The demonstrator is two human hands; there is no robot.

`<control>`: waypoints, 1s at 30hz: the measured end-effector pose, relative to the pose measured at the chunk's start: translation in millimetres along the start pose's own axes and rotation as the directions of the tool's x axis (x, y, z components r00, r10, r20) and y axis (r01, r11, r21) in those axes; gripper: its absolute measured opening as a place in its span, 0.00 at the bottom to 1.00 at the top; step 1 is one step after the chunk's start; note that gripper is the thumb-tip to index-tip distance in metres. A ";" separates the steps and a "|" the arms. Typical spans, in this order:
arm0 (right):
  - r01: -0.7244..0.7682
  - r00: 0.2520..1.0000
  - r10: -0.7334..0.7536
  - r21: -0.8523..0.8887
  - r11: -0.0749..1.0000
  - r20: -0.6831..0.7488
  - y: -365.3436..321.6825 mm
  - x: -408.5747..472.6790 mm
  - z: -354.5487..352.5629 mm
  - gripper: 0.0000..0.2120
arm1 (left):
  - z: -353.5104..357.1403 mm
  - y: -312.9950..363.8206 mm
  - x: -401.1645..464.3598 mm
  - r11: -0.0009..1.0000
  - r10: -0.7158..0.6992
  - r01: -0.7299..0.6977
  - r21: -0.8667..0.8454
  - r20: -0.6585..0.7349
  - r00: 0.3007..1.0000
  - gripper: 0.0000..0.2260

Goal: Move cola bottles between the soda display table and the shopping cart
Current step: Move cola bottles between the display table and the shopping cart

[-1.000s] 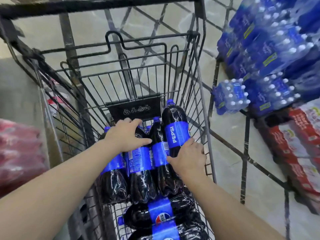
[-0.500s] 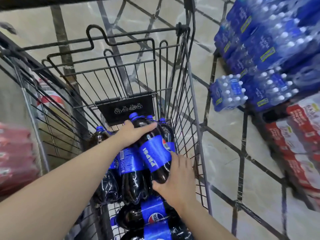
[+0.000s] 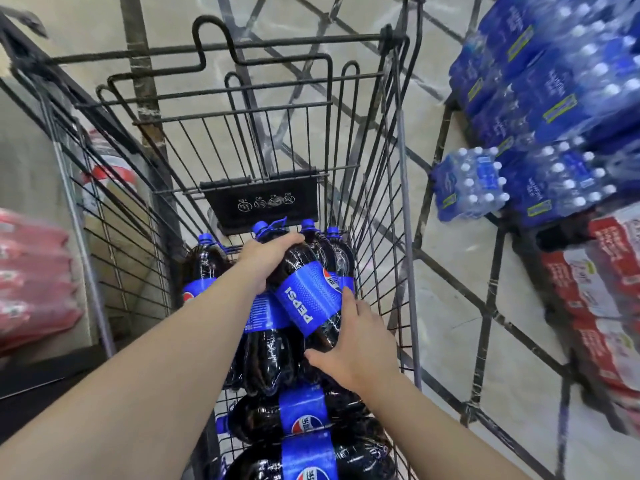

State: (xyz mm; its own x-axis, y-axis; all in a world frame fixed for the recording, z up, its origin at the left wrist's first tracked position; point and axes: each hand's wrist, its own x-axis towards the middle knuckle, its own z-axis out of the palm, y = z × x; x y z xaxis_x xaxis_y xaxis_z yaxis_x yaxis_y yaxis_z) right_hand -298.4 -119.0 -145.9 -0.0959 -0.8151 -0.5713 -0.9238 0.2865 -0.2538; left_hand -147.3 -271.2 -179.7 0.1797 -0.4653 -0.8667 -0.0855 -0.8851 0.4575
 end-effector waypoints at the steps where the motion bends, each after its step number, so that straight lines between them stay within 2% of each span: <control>1: 0.002 1.000 -0.002 -0.002 1.000 0.005 0.4 0.2 -0.1 0.59 | -0.1 -0.2 -1.8 1.000 0.004 -0.004 -0.024 -0.002 1.000 0.32; 5: 0.005 1.000 -0.005 0.000 1.000 -0.001 -0.2 -0.2 0.6 0.58 | -1.0 -1.8 -4.9 0.997 0.012 -0.013 -0.073 -0.012 1.000 0.41; 9: 0.085 0.996 -0.087 -0.059 0.995 -0.024 9.7 4.0 0.7 0.57 | -4.8 -9.0 -14.7 0.988 0.031 -0.035 -0.150 -0.028 0.999 0.35; 13: 0.178 0.983 -0.183 -0.109 0.978 -0.035 23.3 3.0 2.1 0.59 | -14.1 -25.9 -39.8 0.950 0.122 -0.139 -0.281 -0.078 0.990 0.24; 14: 0.203 0.977 -0.210 -0.132 0.970 -0.038 25.5 0.7 3.2 0.59 | -18.2 -33.3 -44.4 0.939 0.122 -0.146 -0.310 -0.093 0.988 0.26; 17: 0.277 0.954 -0.295 -0.222 0.935 -0.049 27.0 -13.8 7.5 0.58 | -31.8 -59.9 -62.7 0.910 0.112 -0.162 -0.381 -0.150 0.982 0.42; 21: 0.349 0.925 -0.377 -0.294 0.890 -0.041 23.2 -51.2 11.5 0.59 | -53.5 -103.9 -82.4 0.868 0.144 -0.249 -0.429 -0.264 0.954 0.56; 22: 0.362 0.920 -0.389 -0.293 0.885 -0.038 23.8 -58.9 11.6 0.59 | -55.8 -108.0 -94.5 0.857 0.152 -0.263 -0.442 -0.271 0.951 0.57; 23: 0.368 0.917 -0.396 -0.291 0.883 -0.043 23.4 -68.9 10.6 0.59 | -59.4 -110.1 -112.1 0.851 0.160 -0.271 -0.450 -0.269 0.950 0.53; 26: 0.388 0.900 -0.429 -0.302 0.871 -0.081 15.0 -113.0 7.8 0.60 | -78.2 -128.6 -155.3 0.833 0.190 -0.305 -0.461 -0.280 0.941 0.32; 28: 0.396 0.889 -0.446 -0.312 0.864 -0.107 9.1 -142.1 4.8 0.59 | -90.4 -139.8 -181.1 0.817 0.230 -0.343 -0.464 -0.284 0.931 0.31; 30: 0.398 0.877 -0.462 -0.335 0.854 -0.133 2.0 -174.3 -1.2 0.59 | -102.3 -150.0 -210.9 0.789 0.271 -0.376 -0.486 -0.275 0.923 0.35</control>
State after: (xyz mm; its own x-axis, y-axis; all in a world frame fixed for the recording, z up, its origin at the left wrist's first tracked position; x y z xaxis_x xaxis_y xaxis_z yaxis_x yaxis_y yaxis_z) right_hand -284.1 23.0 -45.9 0.2930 -0.9143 -0.2798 -0.9511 -0.2490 -0.1827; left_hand -72.1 -39.5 -45.2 0.4121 -0.6665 -0.6212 0.3408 -0.5196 0.7835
